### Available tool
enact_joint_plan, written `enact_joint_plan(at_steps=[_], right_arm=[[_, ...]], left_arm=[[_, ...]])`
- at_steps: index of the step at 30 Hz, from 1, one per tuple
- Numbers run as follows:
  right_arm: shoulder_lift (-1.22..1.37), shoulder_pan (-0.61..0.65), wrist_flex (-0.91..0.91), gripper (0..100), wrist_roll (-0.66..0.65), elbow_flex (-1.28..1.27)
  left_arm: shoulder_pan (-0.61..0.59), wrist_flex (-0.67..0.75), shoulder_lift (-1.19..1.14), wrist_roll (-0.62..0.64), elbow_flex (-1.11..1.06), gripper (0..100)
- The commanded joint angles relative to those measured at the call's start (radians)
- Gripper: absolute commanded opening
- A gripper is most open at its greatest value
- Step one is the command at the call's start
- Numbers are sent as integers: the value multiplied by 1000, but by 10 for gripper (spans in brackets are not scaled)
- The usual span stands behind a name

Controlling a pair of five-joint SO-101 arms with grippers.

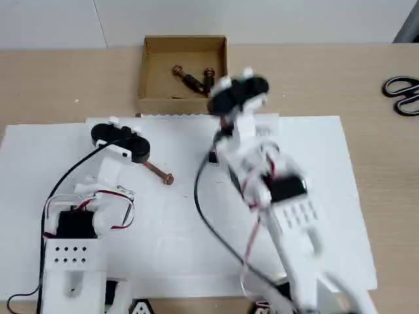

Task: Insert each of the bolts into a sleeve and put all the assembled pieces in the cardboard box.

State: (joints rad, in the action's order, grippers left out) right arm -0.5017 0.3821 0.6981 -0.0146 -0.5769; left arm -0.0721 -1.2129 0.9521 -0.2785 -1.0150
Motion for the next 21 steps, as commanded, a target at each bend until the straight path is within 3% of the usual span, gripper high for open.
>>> enact_joint_plan(at_steps=[1,12,21], right_arm=[[278,-30,-36,4,-14,331],[1049,-35,-36,4,-15,1214],[1488,-1,-27,7,-44,1760]], left_arm=[[-5,74,0,-5,-36,5],[-9,86,6,0,-79,5],[-3,87,6,2,-111,5]])
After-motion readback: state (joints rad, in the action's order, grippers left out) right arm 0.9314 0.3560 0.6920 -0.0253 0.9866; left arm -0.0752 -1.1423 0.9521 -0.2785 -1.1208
